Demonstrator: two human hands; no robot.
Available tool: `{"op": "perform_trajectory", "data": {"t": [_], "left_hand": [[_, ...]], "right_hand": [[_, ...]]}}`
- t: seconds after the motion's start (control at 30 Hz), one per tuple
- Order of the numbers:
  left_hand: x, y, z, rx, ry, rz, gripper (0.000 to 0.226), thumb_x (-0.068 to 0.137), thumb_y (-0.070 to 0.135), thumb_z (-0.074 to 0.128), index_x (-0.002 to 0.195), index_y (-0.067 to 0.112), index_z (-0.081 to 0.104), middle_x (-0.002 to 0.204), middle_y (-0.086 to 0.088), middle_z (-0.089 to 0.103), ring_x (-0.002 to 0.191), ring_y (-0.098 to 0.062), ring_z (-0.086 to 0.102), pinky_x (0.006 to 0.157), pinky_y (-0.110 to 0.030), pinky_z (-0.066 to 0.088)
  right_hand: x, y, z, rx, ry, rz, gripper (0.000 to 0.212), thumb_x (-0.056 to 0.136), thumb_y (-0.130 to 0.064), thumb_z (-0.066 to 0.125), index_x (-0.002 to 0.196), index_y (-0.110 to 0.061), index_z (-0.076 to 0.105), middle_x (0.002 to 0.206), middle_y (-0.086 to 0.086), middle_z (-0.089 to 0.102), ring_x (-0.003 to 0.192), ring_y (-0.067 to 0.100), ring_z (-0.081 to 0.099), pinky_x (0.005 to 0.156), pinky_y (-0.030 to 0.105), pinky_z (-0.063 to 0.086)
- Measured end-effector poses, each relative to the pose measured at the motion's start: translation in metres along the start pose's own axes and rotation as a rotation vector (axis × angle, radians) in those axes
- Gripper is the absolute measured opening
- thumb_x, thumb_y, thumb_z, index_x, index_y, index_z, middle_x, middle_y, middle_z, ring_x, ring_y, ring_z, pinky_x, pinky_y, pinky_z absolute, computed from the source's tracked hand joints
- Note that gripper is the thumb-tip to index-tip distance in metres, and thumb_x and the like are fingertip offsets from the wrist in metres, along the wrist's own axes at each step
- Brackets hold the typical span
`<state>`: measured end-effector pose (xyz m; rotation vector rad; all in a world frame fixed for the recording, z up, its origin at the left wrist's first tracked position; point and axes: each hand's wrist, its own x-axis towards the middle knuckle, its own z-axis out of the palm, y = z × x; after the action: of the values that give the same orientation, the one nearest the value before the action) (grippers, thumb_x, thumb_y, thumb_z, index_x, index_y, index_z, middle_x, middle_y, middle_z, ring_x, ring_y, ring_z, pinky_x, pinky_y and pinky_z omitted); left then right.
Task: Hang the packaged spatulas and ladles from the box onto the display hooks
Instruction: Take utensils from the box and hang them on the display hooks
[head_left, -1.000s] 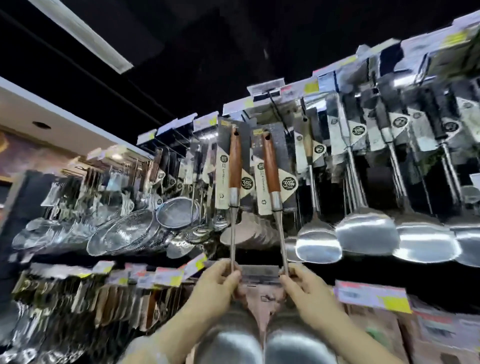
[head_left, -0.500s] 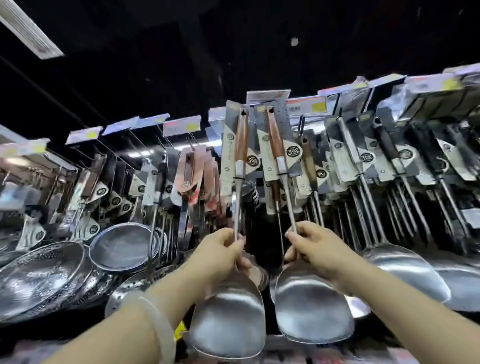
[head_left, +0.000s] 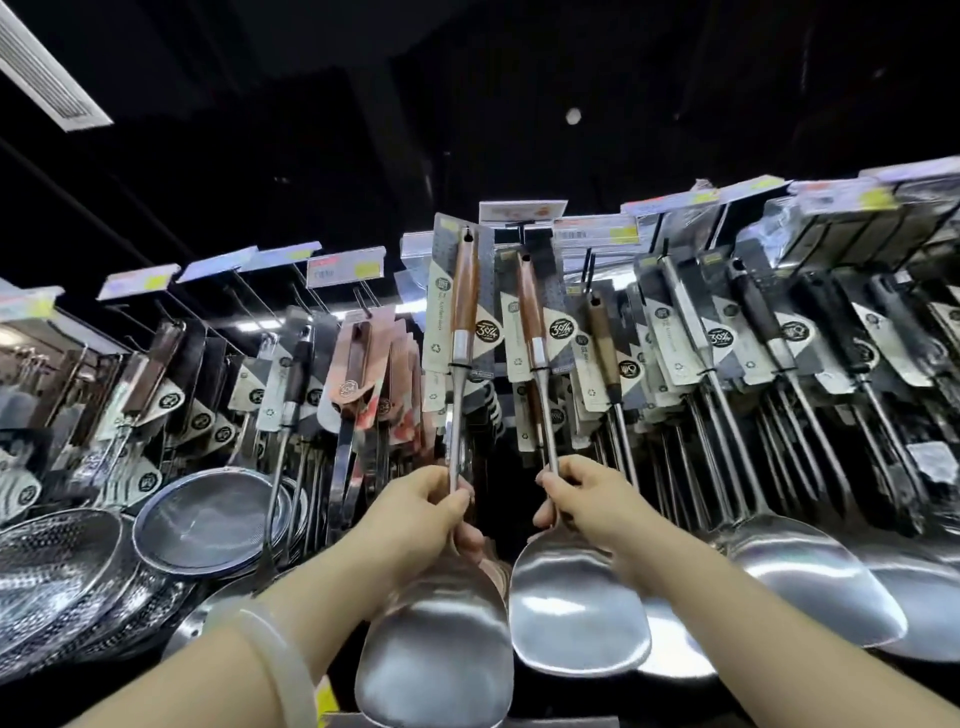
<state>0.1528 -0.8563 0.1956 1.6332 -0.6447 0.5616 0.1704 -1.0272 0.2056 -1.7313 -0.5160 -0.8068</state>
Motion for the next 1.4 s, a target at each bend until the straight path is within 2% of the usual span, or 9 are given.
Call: {"op": "perform_trajectory", "data": {"t": [0.33, 0.5, 0.73, 0.83, 0.97, 1.03, 1.2, 1.3, 1.4], "left_hand": [[0.008, -0.001, 0.005, 0.048, 0.006, 0.026, 0.019, 0.095, 0.008, 0.044, 0.081, 0.01, 0.056, 0.048, -0.006, 0.059, 0.061, -0.028, 0.058, 0.082, -0.044, 0.052], [0.012, 0.001, 0.004, 0.067, 0.02, 0.047, 0.018, 0.095, 0.01, 0.045, 0.081, 0.012, 0.056, 0.053, -0.007, 0.06, 0.059, -0.026, 0.059, 0.066, -0.033, 0.05], [0.016, -0.002, 0.002, 0.06, -0.025, 0.042, 0.011, 0.095, 0.015, 0.046, 0.096, 0.01, 0.056, 0.066, -0.011, 0.062, 0.06, -0.024, 0.061, 0.059, -0.026, 0.051], [0.018, -0.003, 0.0, 0.061, -0.029, 0.042, 0.013, 0.096, 0.014, 0.045, 0.1, 0.008, 0.057, 0.065, -0.011, 0.062, 0.056, -0.021, 0.061, 0.055, -0.024, 0.052], [0.016, -0.003, 0.0, 0.04, -0.037, 0.029, 0.012, 0.096, 0.014, 0.045, 0.095, 0.009, 0.056, 0.063, -0.01, 0.061, 0.052, -0.019, 0.061, 0.049, -0.021, 0.051], [0.015, -0.003, 0.001, 0.034, -0.044, 0.026, 0.012, 0.096, 0.015, 0.045, 0.095, 0.01, 0.056, 0.063, -0.01, 0.061, 0.05, -0.018, 0.061, 0.047, -0.02, 0.051], [0.015, -0.004, 0.006, 0.002, -0.067, 0.03, 0.013, 0.096, 0.012, 0.044, 0.089, 0.012, 0.055, 0.063, -0.012, 0.059, 0.056, -0.023, 0.059, 0.054, -0.025, 0.051], [0.015, -0.004, 0.009, -0.001, -0.073, 0.027, 0.014, 0.096, 0.013, 0.044, 0.087, 0.013, 0.055, 0.064, -0.012, 0.06, 0.056, -0.023, 0.059, 0.052, -0.024, 0.051], [0.016, -0.005, 0.01, -0.013, -0.088, 0.038, 0.013, 0.096, 0.013, 0.044, 0.09, 0.013, 0.055, 0.065, -0.011, 0.06, 0.057, -0.023, 0.06, 0.056, -0.025, 0.052]], "right_hand": [[0.019, 0.029, 0.006, 0.035, -0.008, 0.036, 0.018, 0.096, -0.02, 0.049, 0.081, -0.016, 0.058, 0.054, -0.002, 0.062, 0.045, 0.007, 0.041, 0.049, 0.019, 0.033], [0.029, 0.04, 0.007, 0.031, 0.008, 0.059, 0.017, 0.096, -0.019, 0.048, 0.085, -0.014, 0.06, 0.055, 0.0, 0.062, 0.044, 0.005, 0.044, 0.054, 0.02, 0.034], [0.056, 0.054, 0.013, -0.032, 0.046, 0.125, 0.019, 0.097, -0.015, 0.045, 0.095, -0.005, 0.06, 0.054, 0.005, 0.059, 0.044, 0.011, 0.035, 0.037, 0.014, 0.03], [0.064, 0.063, 0.015, -0.069, 0.058, 0.15, 0.023, 0.096, -0.016, 0.046, 0.101, 0.002, 0.06, 0.053, 0.005, 0.058, 0.045, 0.012, 0.037, 0.045, 0.021, 0.031], [0.068, 0.071, 0.009, -0.114, 0.063, 0.112, 0.018, 0.096, -0.014, 0.047, 0.082, -0.011, 0.057, 0.053, 0.003, 0.057, 0.046, 0.011, 0.042, 0.048, 0.022, 0.035], [0.067, 0.074, 0.004, -0.137, 0.052, 0.064, 0.006, 0.093, -0.01, 0.053, 0.09, -0.013, 0.056, 0.059, 0.003, 0.056, 0.053, 0.012, 0.049, 0.056, 0.023, 0.04], [0.06, 0.079, -0.002, -0.3, -0.068, 0.063, 0.049, 0.072, 0.006, 0.072, 0.112, -0.013, 0.049, 0.069, 0.004, 0.057, 0.062, 0.014, 0.056, 0.062, 0.024, 0.048], [0.06, 0.082, 0.0, -0.358, -0.106, 0.058, 0.057, 0.07, 0.01, 0.071, 0.116, -0.011, 0.044, 0.07, 0.011, 0.052, 0.059, 0.015, 0.049, 0.051, 0.017, 0.045], [0.061, 0.083, 0.002, -0.407, -0.103, 0.041, 0.062, 0.069, 0.006, 0.074, 0.119, -0.011, 0.041, 0.07, 0.011, 0.052, 0.062, 0.016, 0.051, 0.052, 0.017, 0.046]]}}
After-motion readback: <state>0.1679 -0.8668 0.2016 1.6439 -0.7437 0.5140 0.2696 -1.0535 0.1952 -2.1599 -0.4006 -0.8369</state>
